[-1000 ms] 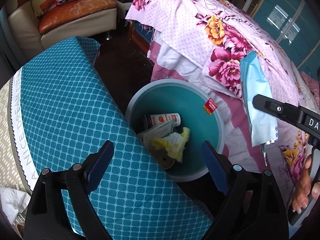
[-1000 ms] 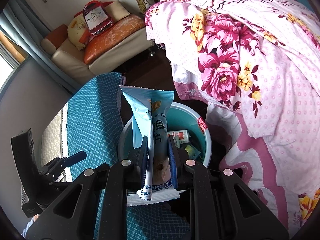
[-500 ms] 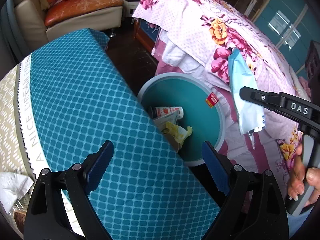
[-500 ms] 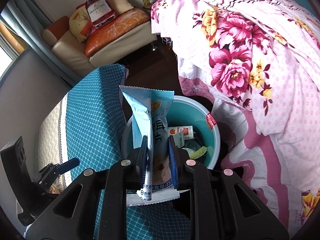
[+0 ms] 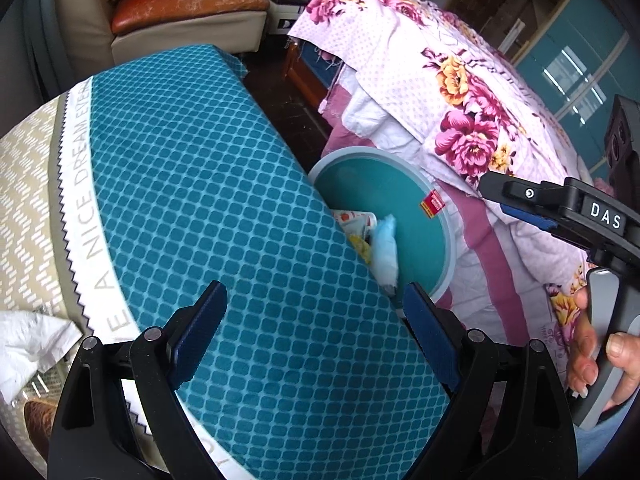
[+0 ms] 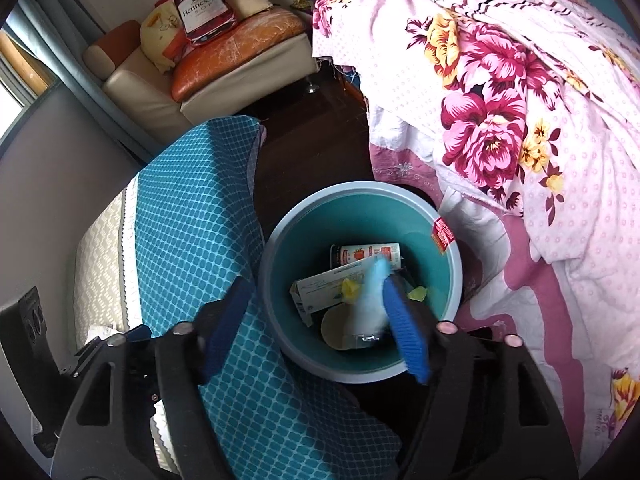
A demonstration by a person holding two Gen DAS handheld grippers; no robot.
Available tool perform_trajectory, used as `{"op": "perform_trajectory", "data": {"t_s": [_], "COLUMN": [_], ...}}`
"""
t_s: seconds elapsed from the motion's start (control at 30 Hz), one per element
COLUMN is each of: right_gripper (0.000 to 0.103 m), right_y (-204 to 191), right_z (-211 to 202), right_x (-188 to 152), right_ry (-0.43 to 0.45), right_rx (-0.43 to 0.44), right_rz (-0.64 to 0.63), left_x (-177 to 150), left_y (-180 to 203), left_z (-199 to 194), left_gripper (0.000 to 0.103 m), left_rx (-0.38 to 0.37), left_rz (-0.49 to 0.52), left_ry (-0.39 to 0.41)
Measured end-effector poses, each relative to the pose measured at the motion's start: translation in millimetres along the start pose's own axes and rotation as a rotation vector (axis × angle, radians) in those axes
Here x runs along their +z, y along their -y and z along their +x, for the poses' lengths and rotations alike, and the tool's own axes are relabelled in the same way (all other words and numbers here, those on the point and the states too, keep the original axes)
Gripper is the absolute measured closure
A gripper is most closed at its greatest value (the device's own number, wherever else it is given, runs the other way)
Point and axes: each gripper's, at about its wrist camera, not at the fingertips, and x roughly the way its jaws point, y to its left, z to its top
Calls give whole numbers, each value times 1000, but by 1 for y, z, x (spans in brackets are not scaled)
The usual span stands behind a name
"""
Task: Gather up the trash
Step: 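Release the tissue and blue wrapper into the teal bin with both grippers, then grasp the white lid on the wooden bowl with the right gripper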
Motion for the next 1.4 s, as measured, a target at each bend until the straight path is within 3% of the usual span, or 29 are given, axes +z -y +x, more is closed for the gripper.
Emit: {"op": "perform_trajectory", "data": {"t_s": [0.3, 0.6, 1.13, 1.3, 1.4], "right_gripper": [30, 30, 31, 59, 66], "right_y": [-31, -87, -197, -240, -260], "right_z": [-10, -20, -3, 23, 39], "right_x": [-17, -50, -102, -128, -140], "right_ry": [-29, -56, -173, -258, -301], "right_rx": [27, 55, 156, 203, 209], "right_rz": [-46, -186, -389, -480, -524], "left_x": [-26, -65, -150, -172, -176], "left_y": [-26, -64, -180, -203, -207], "left_z": [-35, -75, -132, -133, -131], "left_gripper": [11, 11, 11, 11, 11], "left_rx": [19, 68, 188, 191, 193], "left_rz": [-46, -90, -269, -310, -305], "left_ry": [39, 79, 108, 90, 87]}}
